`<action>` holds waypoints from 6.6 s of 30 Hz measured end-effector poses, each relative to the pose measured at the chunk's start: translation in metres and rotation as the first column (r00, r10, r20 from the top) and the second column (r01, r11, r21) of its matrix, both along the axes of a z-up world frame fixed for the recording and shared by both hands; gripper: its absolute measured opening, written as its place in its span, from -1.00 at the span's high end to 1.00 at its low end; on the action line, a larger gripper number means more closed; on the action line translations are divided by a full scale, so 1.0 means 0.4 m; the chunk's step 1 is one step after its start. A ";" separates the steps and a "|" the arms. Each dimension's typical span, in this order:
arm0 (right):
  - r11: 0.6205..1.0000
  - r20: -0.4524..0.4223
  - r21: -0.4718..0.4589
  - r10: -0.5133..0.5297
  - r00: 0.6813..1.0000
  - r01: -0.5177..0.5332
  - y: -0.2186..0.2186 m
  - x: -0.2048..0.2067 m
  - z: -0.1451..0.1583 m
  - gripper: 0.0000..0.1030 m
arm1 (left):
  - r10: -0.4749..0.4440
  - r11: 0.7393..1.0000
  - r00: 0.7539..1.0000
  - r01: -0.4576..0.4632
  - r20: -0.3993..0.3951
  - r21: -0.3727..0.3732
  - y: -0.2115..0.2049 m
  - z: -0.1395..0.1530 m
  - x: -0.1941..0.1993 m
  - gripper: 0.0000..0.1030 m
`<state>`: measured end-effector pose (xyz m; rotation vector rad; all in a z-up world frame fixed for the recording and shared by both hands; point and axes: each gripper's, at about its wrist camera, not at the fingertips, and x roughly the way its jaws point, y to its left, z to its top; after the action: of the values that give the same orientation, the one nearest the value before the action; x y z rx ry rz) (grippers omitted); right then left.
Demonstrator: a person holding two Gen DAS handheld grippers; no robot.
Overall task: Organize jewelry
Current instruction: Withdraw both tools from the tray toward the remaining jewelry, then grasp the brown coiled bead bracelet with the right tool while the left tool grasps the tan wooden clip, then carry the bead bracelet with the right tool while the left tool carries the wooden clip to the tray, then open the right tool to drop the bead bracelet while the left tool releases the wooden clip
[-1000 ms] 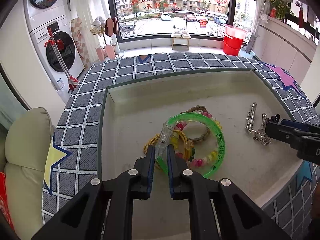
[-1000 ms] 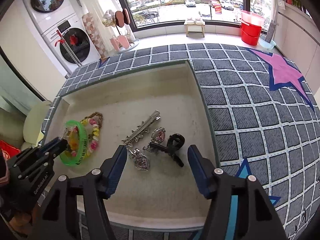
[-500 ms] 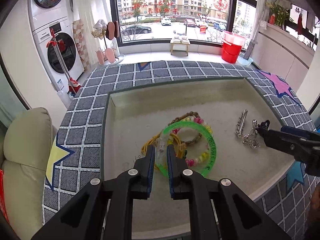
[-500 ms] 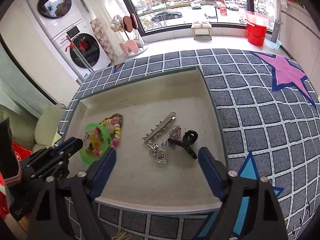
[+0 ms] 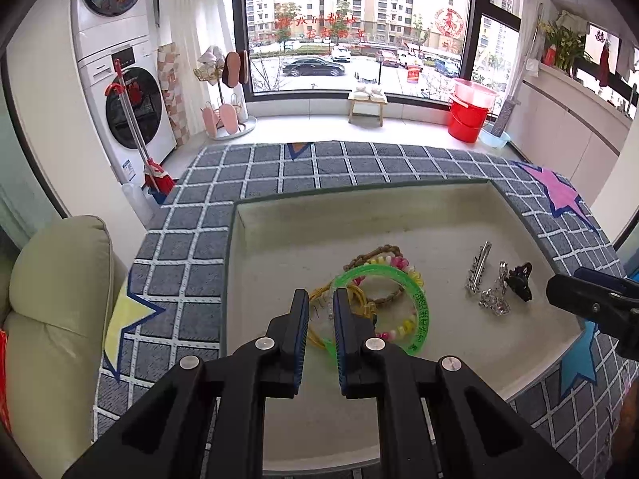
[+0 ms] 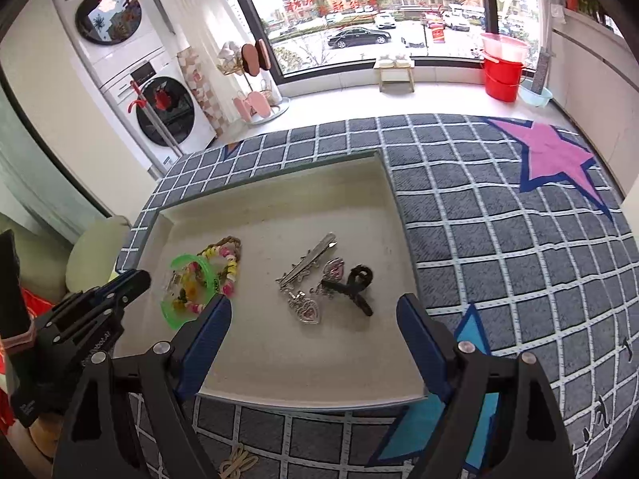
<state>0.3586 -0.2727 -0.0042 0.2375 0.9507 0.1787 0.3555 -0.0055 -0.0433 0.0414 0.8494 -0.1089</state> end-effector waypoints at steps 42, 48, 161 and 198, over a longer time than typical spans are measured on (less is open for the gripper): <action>0.999 -0.048 -0.005 0.052 0.997 -0.052 -0.012 -0.441 -0.029 -1.00 | -0.153 0.988 0.983 0.149 -0.099 -0.041 -0.028 -0.069 -0.310 -1.00; 0.985 -0.058 -0.077 0.152 0.987 -0.157 0.052 -0.509 -0.064 -1.00 | -0.170 0.985 0.976 0.167 -0.137 -0.034 -0.054 -0.099 -0.309 -1.00; 1.000 -0.049 -0.025 0.014 0.999 -0.015 0.018 -0.046 -0.005 0.73 | -0.074 0.993 0.997 0.074 0.008 -0.092 0.016 0.006 -0.094 0.39; 0.994 -0.076 -0.101 0.025 0.997 -0.032 0.066 0.022 -0.077 -0.23 | -0.063 0.998 0.997 0.063 -0.041 0.003 -0.035 -0.069 -0.033 0.38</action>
<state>0.3675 -0.2465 -0.0350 0.1368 1.0350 0.1475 0.3422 -0.0195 -0.0708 0.0699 0.8894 -0.1679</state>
